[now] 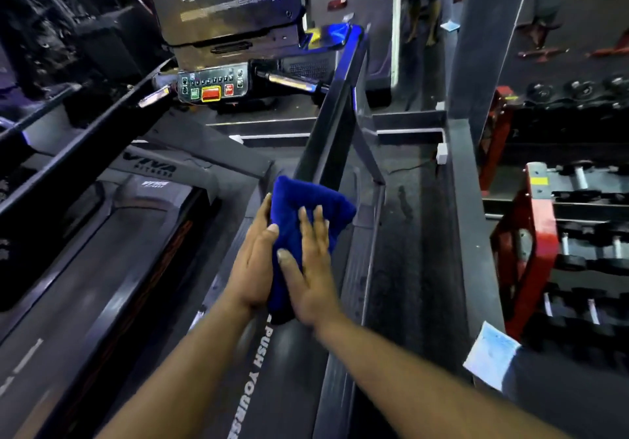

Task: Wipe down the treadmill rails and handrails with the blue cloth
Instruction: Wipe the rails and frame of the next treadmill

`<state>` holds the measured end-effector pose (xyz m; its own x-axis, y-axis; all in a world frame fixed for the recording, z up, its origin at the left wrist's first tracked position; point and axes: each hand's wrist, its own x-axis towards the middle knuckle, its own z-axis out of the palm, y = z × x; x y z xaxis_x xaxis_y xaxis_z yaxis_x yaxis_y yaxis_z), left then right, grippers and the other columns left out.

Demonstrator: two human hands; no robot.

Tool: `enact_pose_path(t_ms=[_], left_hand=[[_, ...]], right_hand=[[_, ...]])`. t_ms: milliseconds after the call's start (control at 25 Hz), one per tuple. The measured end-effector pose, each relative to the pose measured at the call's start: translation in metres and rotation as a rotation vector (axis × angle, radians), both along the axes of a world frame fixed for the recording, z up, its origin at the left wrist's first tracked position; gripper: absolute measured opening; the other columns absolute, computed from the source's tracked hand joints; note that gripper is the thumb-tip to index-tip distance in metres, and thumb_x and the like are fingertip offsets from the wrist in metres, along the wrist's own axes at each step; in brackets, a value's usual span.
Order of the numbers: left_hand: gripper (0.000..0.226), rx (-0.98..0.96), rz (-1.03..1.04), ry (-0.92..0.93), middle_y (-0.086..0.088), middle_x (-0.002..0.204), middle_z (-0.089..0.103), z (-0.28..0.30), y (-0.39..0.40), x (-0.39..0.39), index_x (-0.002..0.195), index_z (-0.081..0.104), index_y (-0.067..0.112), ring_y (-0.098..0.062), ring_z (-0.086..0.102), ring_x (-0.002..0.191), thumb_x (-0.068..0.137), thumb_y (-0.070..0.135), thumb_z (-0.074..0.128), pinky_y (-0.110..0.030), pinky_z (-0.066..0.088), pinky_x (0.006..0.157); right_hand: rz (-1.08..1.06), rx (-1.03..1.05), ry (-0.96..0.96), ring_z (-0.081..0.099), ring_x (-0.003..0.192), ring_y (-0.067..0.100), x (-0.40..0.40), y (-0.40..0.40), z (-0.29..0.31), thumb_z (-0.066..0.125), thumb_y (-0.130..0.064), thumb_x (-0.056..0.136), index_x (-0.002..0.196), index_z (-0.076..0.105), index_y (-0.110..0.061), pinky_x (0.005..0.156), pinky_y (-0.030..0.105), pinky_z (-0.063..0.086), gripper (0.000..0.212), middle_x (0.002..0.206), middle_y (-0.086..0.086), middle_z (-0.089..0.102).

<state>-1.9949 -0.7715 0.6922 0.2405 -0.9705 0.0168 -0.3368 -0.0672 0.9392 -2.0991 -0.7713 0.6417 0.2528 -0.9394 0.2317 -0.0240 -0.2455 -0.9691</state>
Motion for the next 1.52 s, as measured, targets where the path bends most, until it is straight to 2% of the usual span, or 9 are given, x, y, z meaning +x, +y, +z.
enact_pose_path(t_ms=[120, 240, 400, 520, 680, 920, 1120, 1400, 1520], left_hand=[[0.073, 0.054, -0.044, -0.16, 0.013, 0.162, 0.022, 0.005, 0.001, -0.004, 0.156, 0.023, 0.026, 0.005, 0.019, 0.147, 0.089, 0.05, 0.038, -0.035, 0.014, 0.125], [0.068, 0.056, -0.057, -0.267, 0.015, 0.163, 0.017, 0.009, 0.004, -0.01, 0.155, 0.021, 0.025, 0.015, 0.013, 0.144, 0.092, 0.044, 0.037, -0.018, 0.01, 0.122], [0.077, 0.033, -0.05, -0.166, 0.013, 0.163, 0.019, 0.004, 0.002, -0.005, 0.155, 0.019, 0.026, 0.007, 0.016, 0.147, 0.086, 0.055, 0.035, -0.032, 0.012, 0.125], [0.076, 0.057, -0.054, -0.088, 0.009, 0.164, 0.02, 0.002, 0.0, 0.0, 0.157, 0.016, 0.029, -0.001, 0.019, 0.149, 0.088, 0.056, 0.037, -0.042, 0.016, 0.125], [0.076, 0.044, -0.08, -0.186, 0.018, 0.162, 0.007, 0.007, 0.004, -0.009, 0.158, 0.009, 0.024, 0.008, 0.006, 0.148, 0.091, 0.05, 0.034, -0.029, 0.007, 0.125], [0.09, 0.007, -0.075, -0.029, 0.031, 0.153, 0.011, 0.002, -0.003, 0.0, 0.158, 0.006, 0.03, 0.028, 0.015, 0.132, 0.08, 0.065, 0.035, -0.008, 0.017, 0.11], [0.087, 0.136, -0.137, -0.321, 0.015, 0.165, 0.001, 0.012, -0.011, 0.0, 0.157, -0.001, 0.034, 0.004, 0.001, 0.148, 0.084, 0.073, 0.025, -0.046, 0.002, 0.125], [0.103, 0.259, -0.112, -0.528, 0.01, 0.166, -0.004, 0.028, -0.073, 0.0, 0.158, -0.004, 0.029, -0.002, -0.004, 0.151, 0.073, 0.085, 0.012, -0.044, -0.007, 0.122], [0.095, 0.277, -0.092, -0.552, 0.008, 0.167, -0.001, 0.035, -0.116, -0.009, 0.158, -0.004, 0.026, -0.006, -0.001, 0.152, 0.086, 0.082, 0.019, -0.044, -0.005, 0.122]], right_hand=[[-0.108, 0.201, -0.071, -0.015, 0.147, 0.001, 0.006, -0.061, 0.001, 0.039, -0.071, 0.08, 0.155, 0.005, -0.036, 0.124, 0.038, -0.004, 0.09, 0.165, -0.013, -0.006], [-0.127, 0.332, -0.227, -0.005, 0.151, 0.006, 0.005, -0.073, -0.009, 0.039, -0.061, 0.088, 0.157, 0.011, -0.028, 0.125, 0.043, 0.002, 0.082, 0.163, -0.015, 0.003], [-0.079, 0.133, -0.127, -0.01, 0.15, 0.001, 0.009, 0.017, 0.003, 0.031, -0.059, 0.09, 0.151, 0.003, -0.041, 0.123, 0.03, -0.004, 0.07, 0.164, -0.018, -0.003], [-0.062, 0.023, 0.074, -0.014, 0.151, 0.01, 0.01, -0.044, 0.016, 0.042, -0.053, 0.089, 0.151, 0.009, -0.046, 0.119, 0.035, -0.005, 0.071, 0.165, -0.014, -0.008], [-0.105, 0.052, 0.293, -0.009, 0.153, 0.027, 0.006, -0.128, 0.043, 0.053, -0.027, 0.096, 0.155, 0.027, -0.025, 0.121, 0.039, -0.004, 0.064, 0.167, -0.002, -0.001], [-0.02, -0.046, 0.125, -0.016, 0.15, 0.008, 0.003, -0.017, 0.019, 0.042, -0.037, 0.091, 0.154, 0.026, -0.031, 0.119, 0.026, -0.009, 0.065, 0.161, -0.02, -0.006], [-0.084, 0.059, 0.338, -0.01, 0.152, 0.029, 0.011, -0.136, 0.053, 0.053, -0.023, 0.097, 0.155, 0.027, -0.024, 0.121, 0.037, -0.004, 0.063, 0.167, -0.003, -0.002], [-0.023, -0.123, 0.232, -0.014, 0.149, 0.017, -0.003, -0.114, 0.023, 0.047, -0.017, 0.102, 0.154, 0.028, -0.027, 0.116, 0.027, -0.006, 0.056, 0.164, -0.011, -0.005], [0.0, -0.087, 0.317, -0.016, 0.149, 0.021, -0.004, -0.202, 0.03, 0.051, -0.02, 0.1, 0.155, 0.024, -0.025, 0.119, 0.034, -0.004, 0.063, 0.166, -0.005, -0.008]])
